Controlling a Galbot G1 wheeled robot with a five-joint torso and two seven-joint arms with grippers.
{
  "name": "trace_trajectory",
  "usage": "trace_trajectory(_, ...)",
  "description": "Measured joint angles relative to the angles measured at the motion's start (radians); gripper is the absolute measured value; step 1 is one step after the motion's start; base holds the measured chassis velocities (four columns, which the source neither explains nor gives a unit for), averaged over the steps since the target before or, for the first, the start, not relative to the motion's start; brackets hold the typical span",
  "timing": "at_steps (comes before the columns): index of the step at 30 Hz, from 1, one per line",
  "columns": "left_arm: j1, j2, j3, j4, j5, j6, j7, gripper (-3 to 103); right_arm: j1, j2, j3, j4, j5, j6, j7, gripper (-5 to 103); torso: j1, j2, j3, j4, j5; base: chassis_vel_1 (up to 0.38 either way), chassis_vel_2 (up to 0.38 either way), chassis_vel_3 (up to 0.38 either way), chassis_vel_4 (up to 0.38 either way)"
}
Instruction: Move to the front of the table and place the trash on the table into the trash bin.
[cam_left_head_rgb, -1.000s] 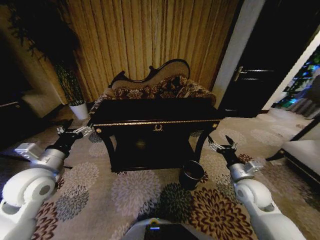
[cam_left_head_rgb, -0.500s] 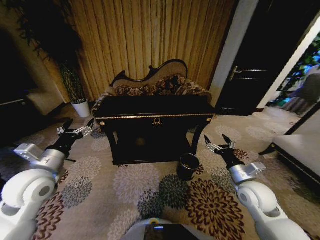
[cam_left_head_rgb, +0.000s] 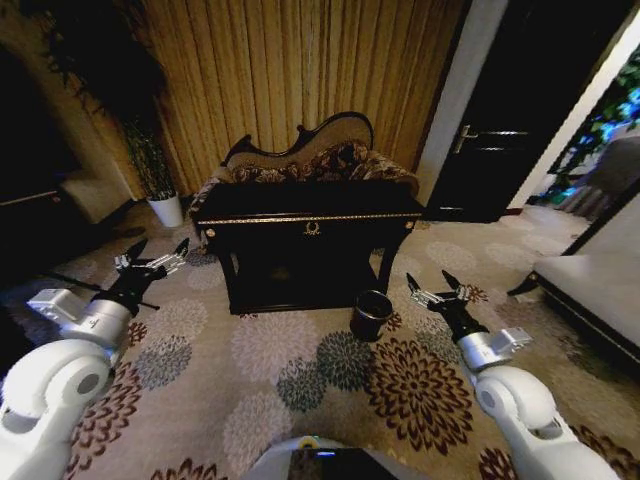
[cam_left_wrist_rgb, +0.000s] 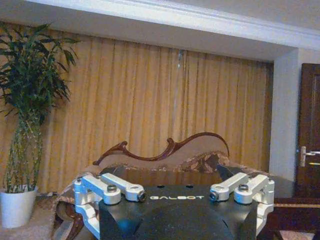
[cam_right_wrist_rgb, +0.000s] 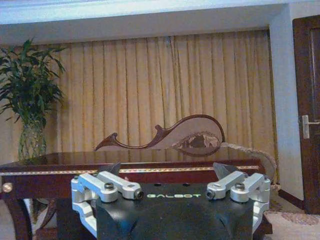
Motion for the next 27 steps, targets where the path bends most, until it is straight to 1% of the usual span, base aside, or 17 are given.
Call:
trace_trajectory(5,0.000,0.000,-0.001,0.000,0.000,0.000,0.001,100,0.001,0.001,-0.004,0.000,0.000,0.000,0.000,100,0.000,0.000,0.000,0.0002,-0.0007,0.232,-0.232,-0.235,0.232)
trace_trajectory(8,0.000,-0.001,-0.001,0.001,0.000,-0.001,0.003,100,0.001,0.002,-0.007,-0.002,-0.001,0.001,0.000,100,0.000,0.000,0.000,-0.0003,0.0004,0.212,-0.230,-0.245,0.206)
trace_trajectory(10,0.001,-0.002,-0.001,0.001,0.000,-0.001,0.004,100,0.001,0.003,-0.007,-0.003,-0.002,0.001,0.000,100,0.000,0.000,0.000,-0.0004,0.0004,0.190,-0.203,-0.246,0.195)
trace_trajectory(12,0.001,-0.003,0.000,0.002,0.000,-0.002,0.004,100,0.000,0.004,-0.007,-0.005,-0.003,0.002,-0.001,100,0.000,0.000,0.000,0.0001,-0.0003,0.196,-0.227,-0.165,0.264)
trace_trajectory(15,0.001,-0.004,0.000,0.002,0.000,-0.002,0.004,100,0.000,0.004,-0.007,-0.007,-0.003,0.006,-0.003,100,0.000,0.000,0.000,0.0002,-0.0006,0.219,-0.252,-0.178,0.276)
trace_trajectory(16,0.001,-0.006,0.000,0.002,0.000,-0.002,0.005,100,0.000,0.004,-0.007,-0.009,-0.004,0.010,-0.004,100,0.001,0.000,0.000,0.0003,-0.0006,0.219,-0.209,-0.262,0.256)
trace_trajectory(17,0.003,-0.010,0.000,0.000,0.001,-0.002,0.005,100,-0.001,0.008,-0.008,-0.014,-0.005,0.019,-0.016,100,0.000,0.000,0.000,0.0000,0.0005,0.261,-0.180,-0.241,0.196)
trace_trajectory(18,0.003,-0.010,0.000,0.000,0.001,-0.002,0.005,100,-0.001,0.008,-0.008,-0.014,-0.005,0.019,-0.016,100,0.000,0.000,0.000,0.0000,0.0005,0.261,-0.180,-0.241,0.196)
trace_trajectory(19,0.004,-0.012,0.001,-0.003,0.001,-0.002,0.006,100,-0.001,0.009,-0.008,-0.015,-0.007,0.021,-0.020,100,-0.001,0.001,-0.001,-0.0006,0.0005,0.168,-0.180,-0.241,0.090)
trace_trajectory(23,0.012,-0.025,0.003,-0.011,0.004,-0.002,0.006,100,-0.003,0.018,-0.013,-0.017,-0.019,0.024,-0.027,100,-0.001,0.001,-0.001,0.0003,-0.0008,0.057,-0.035,-0.062,0.039)
trace_trajectory(27,0.023,-0.039,0.004,-0.019,0.013,0.000,0.004,100,0.000,0.022,-0.015,-0.020,-0.029,0.024,-0.026,100,0.001,-0.001,0.001,0.0001,0.0001,-0.029,0.019,0.022,-0.034)
